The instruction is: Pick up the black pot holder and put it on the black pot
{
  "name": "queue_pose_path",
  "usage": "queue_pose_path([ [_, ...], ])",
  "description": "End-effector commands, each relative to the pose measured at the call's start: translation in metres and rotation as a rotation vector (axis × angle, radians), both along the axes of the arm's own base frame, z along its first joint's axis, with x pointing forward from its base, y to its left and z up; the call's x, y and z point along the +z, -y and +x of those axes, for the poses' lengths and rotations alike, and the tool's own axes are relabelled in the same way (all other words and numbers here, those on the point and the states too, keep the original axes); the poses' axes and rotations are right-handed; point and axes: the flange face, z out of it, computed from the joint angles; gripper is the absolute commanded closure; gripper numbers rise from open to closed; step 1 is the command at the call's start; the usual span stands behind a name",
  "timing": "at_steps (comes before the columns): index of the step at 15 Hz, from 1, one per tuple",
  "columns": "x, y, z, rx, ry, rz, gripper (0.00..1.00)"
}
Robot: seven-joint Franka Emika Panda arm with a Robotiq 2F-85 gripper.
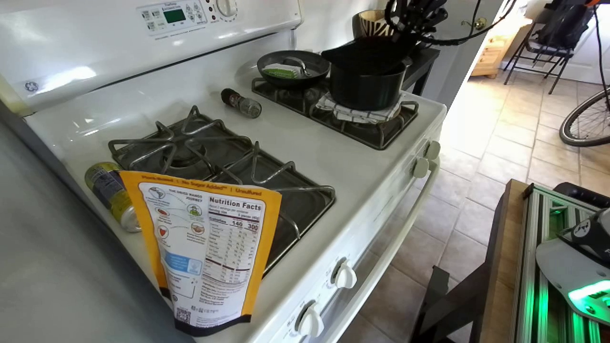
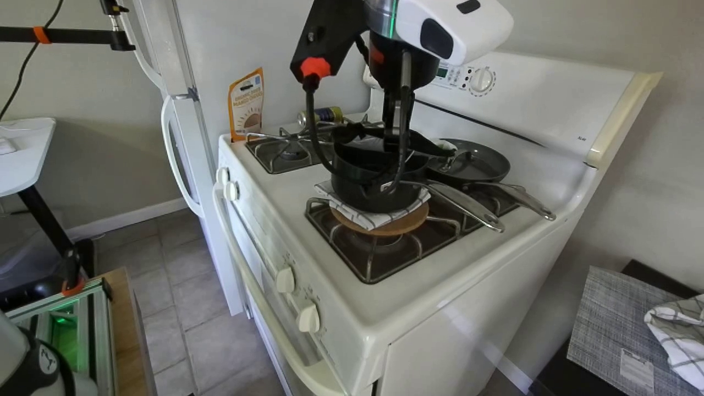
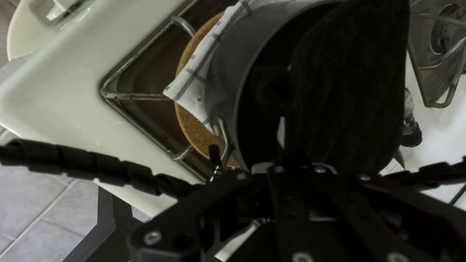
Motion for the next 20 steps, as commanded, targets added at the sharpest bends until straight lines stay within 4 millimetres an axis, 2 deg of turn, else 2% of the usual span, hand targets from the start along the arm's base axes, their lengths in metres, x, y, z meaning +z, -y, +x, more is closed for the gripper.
queue_pose_path([
  [1,0.000,0.000,0.005,-0.015,-0.042,-0.048,0.73],
  [2,-0.001,-0.001,0.006,-0.008,-0.054,-0.055,0.72],
  [7,-0.005,-0.013,0.008,0.056,-0.087,-0.073,0.34],
  [11,0.003,-0.023,-0.002,0.149,-0.143,-0.071,0.02],
  [14,0.020,-0.013,-0.018,0.144,-0.227,-0.166,0.00],
  [16,0.046,-0.007,-0.033,0.167,-0.209,-0.232,0.00],
  [18,0.075,-0.001,-0.045,0.205,-0.120,-0.299,0.00],
  [19,0.051,-0.003,-0.026,0.179,-0.172,-0.241,0.01],
  [20,0.062,-0.003,-0.030,0.179,-0.150,-0.251,0.01],
])
